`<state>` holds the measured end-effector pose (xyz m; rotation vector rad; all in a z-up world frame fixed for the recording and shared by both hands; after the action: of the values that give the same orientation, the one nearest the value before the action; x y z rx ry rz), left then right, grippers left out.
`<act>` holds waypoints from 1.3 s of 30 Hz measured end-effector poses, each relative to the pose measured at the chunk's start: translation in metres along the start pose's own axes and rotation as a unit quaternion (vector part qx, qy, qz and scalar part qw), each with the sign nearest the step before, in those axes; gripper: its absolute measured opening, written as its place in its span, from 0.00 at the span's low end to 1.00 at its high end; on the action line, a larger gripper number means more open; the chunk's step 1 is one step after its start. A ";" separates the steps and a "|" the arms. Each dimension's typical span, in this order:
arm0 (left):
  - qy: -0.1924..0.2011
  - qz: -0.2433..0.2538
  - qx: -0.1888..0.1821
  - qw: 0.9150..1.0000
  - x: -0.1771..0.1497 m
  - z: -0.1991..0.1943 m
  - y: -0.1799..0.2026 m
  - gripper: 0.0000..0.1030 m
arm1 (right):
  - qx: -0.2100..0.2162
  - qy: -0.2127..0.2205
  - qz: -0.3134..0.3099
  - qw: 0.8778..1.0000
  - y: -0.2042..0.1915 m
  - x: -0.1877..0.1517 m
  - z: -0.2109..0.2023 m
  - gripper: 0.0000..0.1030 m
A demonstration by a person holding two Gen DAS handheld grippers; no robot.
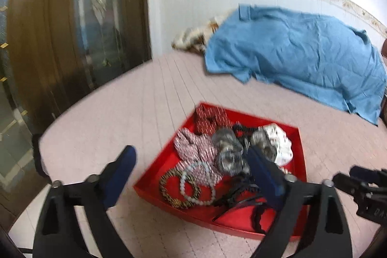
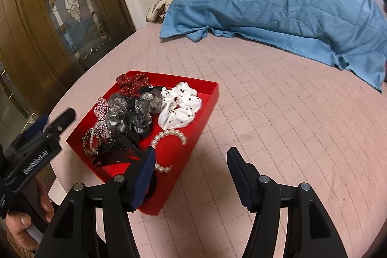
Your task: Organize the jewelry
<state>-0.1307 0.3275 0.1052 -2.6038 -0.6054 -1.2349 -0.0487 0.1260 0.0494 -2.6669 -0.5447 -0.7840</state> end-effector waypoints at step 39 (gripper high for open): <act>-0.002 0.002 -0.010 1.000 -0.040 -0.110 0.040 1.00 | -0.053 0.083 -0.040 0.994 -0.001 -0.060 -0.073 0.76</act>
<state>-0.2120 0.2432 0.1440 -2.6229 -0.5918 -1.2428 -0.1290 0.0827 0.0740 -2.6555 -0.5859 -1.0748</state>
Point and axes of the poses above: each gripper's, at about its wrist camera, not at the fingertips, and z roughly the way its jaws point, y to its right, x to its top, the point moved 5 cm from there along z, roughly the way its jaws point, and after that the axes turned 8 degrees about -y, right-handed, at the moved point
